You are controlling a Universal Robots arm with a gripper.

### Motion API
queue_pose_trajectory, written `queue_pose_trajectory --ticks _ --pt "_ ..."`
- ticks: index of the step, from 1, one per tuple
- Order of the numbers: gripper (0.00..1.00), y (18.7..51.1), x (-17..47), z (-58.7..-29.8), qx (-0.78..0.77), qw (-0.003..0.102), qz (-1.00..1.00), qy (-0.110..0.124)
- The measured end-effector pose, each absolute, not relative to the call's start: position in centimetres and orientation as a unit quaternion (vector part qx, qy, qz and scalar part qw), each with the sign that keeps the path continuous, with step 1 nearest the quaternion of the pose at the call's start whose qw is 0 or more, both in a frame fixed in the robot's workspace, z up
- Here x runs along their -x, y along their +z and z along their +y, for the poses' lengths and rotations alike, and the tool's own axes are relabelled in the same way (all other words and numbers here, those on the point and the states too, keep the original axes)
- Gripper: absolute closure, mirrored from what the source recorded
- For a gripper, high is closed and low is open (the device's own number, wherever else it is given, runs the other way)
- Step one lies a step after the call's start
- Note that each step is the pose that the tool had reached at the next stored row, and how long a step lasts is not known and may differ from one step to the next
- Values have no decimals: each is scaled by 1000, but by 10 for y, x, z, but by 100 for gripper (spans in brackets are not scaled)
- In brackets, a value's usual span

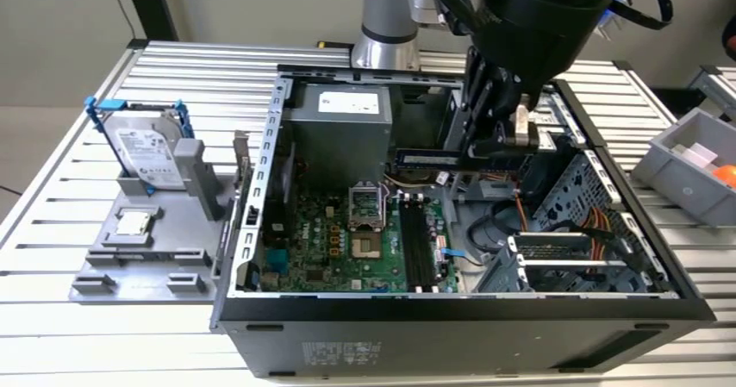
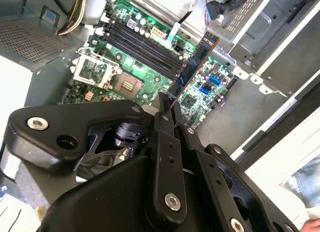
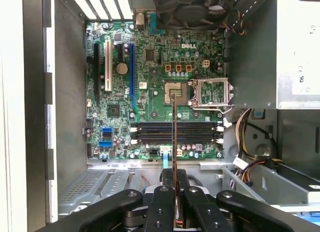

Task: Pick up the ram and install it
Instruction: 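Insert the ram into the slot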

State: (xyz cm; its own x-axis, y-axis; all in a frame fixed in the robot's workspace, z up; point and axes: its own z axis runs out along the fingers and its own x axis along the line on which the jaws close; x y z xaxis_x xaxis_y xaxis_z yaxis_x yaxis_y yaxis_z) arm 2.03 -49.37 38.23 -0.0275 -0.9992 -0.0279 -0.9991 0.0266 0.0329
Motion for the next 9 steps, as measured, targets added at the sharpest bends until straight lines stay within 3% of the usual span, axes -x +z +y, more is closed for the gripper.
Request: queue_pose_trajectory --ticks 9 --pt "100 382 -20 -491 -697 2 -716 -21"
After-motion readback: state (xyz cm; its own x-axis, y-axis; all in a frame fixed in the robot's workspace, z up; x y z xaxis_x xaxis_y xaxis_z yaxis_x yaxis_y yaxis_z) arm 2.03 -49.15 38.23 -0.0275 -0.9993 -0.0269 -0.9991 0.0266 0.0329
